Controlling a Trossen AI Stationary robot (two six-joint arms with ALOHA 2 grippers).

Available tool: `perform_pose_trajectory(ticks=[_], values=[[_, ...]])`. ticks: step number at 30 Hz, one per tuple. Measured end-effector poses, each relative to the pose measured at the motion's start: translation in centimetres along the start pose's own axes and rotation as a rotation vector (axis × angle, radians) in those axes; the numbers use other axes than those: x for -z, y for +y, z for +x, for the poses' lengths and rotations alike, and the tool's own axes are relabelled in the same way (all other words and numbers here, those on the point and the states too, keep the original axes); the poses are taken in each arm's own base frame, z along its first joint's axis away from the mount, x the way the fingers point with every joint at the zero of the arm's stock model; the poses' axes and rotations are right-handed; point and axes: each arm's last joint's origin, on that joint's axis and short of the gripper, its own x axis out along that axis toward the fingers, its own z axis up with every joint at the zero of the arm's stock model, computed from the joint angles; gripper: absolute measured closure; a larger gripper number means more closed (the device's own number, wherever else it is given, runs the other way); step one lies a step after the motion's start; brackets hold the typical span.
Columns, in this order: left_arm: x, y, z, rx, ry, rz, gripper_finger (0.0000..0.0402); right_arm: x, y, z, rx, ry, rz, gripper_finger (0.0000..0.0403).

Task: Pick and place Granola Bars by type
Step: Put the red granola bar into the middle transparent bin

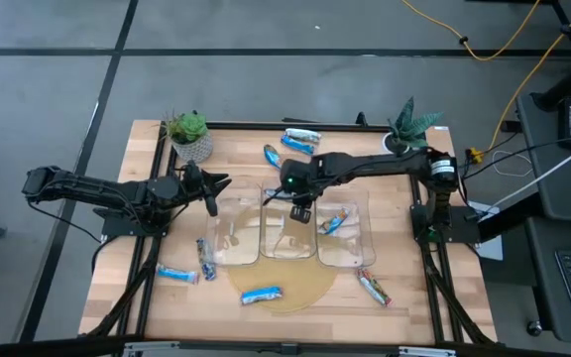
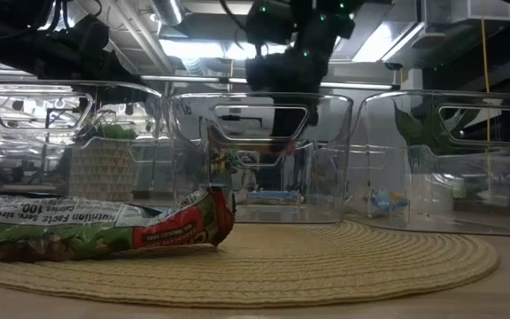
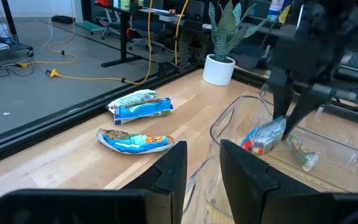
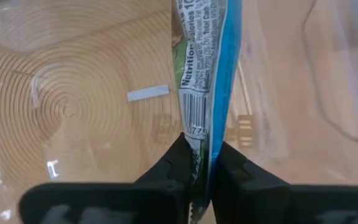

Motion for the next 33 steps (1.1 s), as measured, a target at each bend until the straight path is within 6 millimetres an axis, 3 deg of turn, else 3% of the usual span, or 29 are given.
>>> perform_pose_trajectory(ticks=[5,15,27,33], values=[[0.0,0.0,0.0,0.0,0.0,0.0,0.0313,1.0,0.4,1.6,-0.007,-0.004,0.049,0.0348],[0.0,0.0,0.0,0.001,0.0,0.0,0.0313,2.6,1.1,3.2,0.003,-0.006,0.06,0.0365],[0.0,0.0,0.0,0.001,0.0,0.0,0.0313,1.9,1.3,3.1,-0.034,-0.054,0.088,0.0337],[0.0,0.0,0.0,0.001,0.0,0.0,0.0313,0.5,1.8,2.0,-0.069,-0.098,0.082,0.0322]])
